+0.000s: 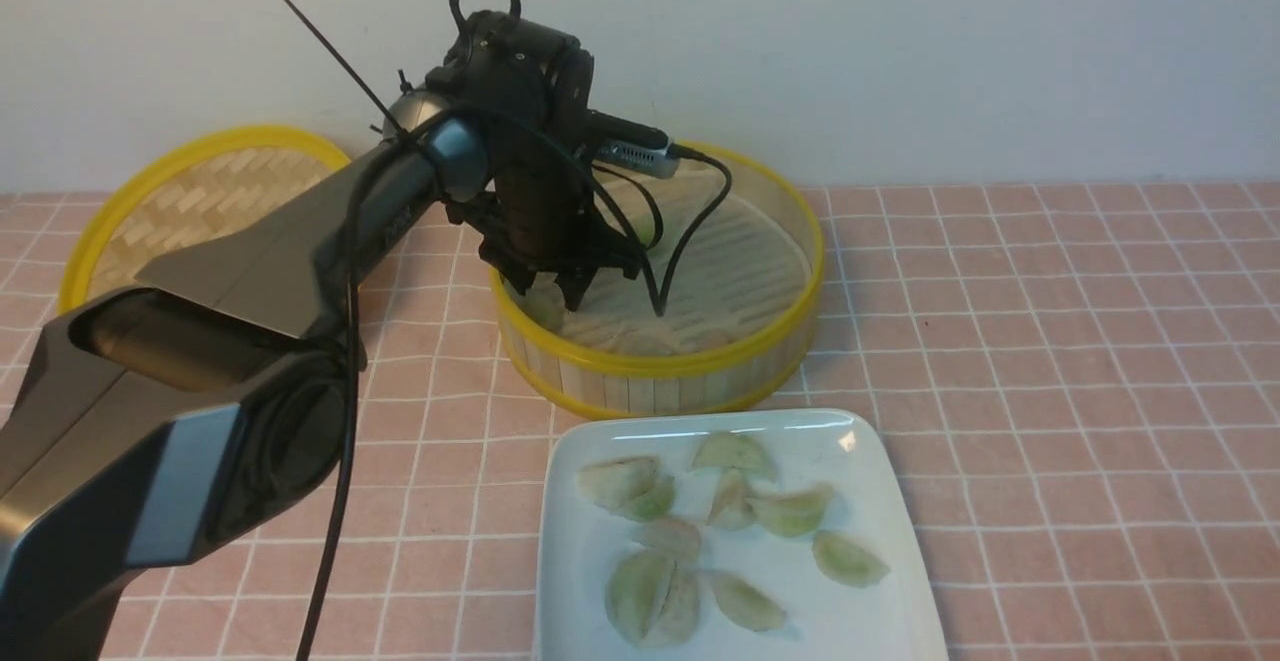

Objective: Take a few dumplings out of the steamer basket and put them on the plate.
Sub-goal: Use the left arm to grab a dumpling from the steamer

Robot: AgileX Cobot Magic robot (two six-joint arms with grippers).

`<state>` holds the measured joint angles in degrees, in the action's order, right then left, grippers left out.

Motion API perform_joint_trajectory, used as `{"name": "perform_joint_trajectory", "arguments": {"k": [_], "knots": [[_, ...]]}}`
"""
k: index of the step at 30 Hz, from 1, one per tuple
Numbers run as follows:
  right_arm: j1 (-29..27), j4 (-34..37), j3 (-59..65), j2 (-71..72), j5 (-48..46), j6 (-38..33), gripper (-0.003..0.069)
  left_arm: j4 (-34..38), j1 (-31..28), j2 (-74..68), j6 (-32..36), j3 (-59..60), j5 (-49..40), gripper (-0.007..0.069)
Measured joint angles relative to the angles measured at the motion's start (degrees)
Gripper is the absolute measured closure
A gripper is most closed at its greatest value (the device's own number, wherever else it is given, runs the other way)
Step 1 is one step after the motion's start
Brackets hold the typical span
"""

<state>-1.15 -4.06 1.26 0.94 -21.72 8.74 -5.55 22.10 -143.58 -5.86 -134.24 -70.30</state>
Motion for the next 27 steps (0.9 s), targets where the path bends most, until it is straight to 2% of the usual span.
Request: {"name": "perform_joint_trajectory", "arguments": {"k": [1, 3, 5, 7, 14, 21, 27], "knots": [[0.00, 0.00, 0.00, 0.00, 0.00, 0.00, 0.0673, 0.09, 0.00, -0.01, -0.04, 0.00, -0.07, 0.0473], [0.00, 0.00, 0.00, 0.00, 0.00, 0.00, 0.0673, 0.86, 0.00, -0.01, -0.04, -0.06, 0.09, 0.0561], [0.00, 0.00, 0.00, 0.00, 0.00, 0.00, 0.0673, 2.42, 0.00, -0.01, 0.07, -0.77, 0.37, 0.0610], [0.00, 0.00, 0.00, 0.00, 0.00, 0.00, 0.0673, 3.90, 0.00, -0.01, 0.49, -1.89, 0.92, 0.0623], [0.00, 0.00, 0.00, 0.00, 0.00, 0.00, 0.0673, 10.37, 0.11, -0.01, 6.36, -8.17, 1.83, 0.0631], [0.00, 0.00, 0.00, 0.00, 0.00, 0.00, 0.0673, 10.36, 0.11, -0.01, 5.28, -10.37, -0.46, 0.0625], [0.00, 0.00, 0.00, 0.00, 0.00, 0.00, 0.0673, 9.67, 0.11, 0.11, 2.61, -8.62, -0.61, 0.0530]]}}
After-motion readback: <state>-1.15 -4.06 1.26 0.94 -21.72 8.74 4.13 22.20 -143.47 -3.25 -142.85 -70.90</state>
